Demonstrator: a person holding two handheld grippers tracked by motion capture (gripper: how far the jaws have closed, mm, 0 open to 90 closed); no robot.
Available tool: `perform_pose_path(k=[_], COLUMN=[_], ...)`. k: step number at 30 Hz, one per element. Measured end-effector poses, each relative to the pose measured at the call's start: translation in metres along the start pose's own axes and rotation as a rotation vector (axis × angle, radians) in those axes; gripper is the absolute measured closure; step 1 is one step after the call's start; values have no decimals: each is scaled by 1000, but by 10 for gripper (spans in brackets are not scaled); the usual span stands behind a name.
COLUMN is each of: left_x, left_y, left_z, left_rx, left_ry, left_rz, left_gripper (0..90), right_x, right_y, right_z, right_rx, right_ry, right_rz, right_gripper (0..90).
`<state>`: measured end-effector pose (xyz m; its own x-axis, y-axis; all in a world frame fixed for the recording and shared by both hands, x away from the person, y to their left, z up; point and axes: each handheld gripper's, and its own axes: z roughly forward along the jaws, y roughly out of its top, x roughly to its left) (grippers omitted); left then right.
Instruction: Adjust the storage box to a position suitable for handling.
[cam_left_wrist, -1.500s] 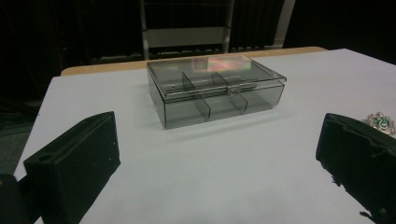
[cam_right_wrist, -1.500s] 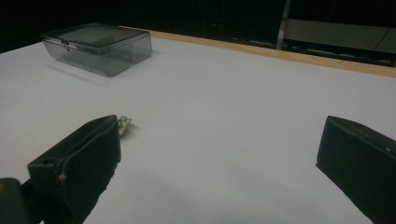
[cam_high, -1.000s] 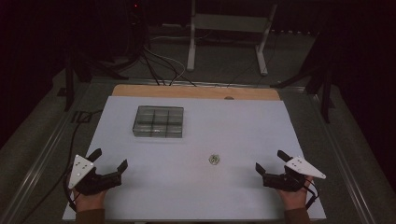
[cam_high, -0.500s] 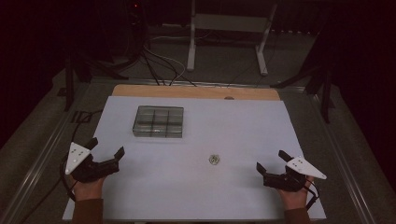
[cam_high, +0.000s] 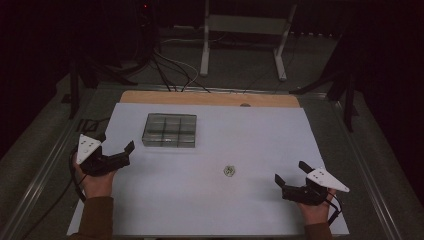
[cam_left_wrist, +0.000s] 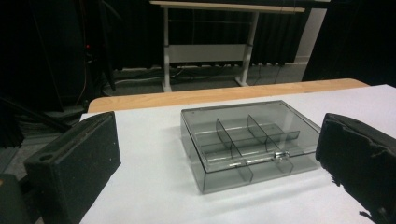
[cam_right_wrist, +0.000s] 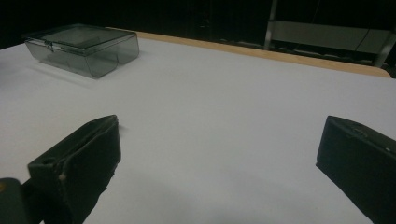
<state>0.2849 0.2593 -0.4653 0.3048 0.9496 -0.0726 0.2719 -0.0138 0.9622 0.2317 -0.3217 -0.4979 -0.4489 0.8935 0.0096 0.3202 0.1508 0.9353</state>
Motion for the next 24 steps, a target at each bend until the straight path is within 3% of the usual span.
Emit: perform_pose_path(k=[14, 24], left_x=[7, 8], left_y=[10, 16], left_z=[32, 59], left_rx=[30, 106], left_ry=[39, 59], left_rz=[7, 6], left_gripper=[21, 87], right_x=[0, -1], right_y=[0, 0], right_z=[0, 0], right_rx=[0, -2], right_ry=[1, -1], right_rz=[8, 10], right_gripper=[0, 0])
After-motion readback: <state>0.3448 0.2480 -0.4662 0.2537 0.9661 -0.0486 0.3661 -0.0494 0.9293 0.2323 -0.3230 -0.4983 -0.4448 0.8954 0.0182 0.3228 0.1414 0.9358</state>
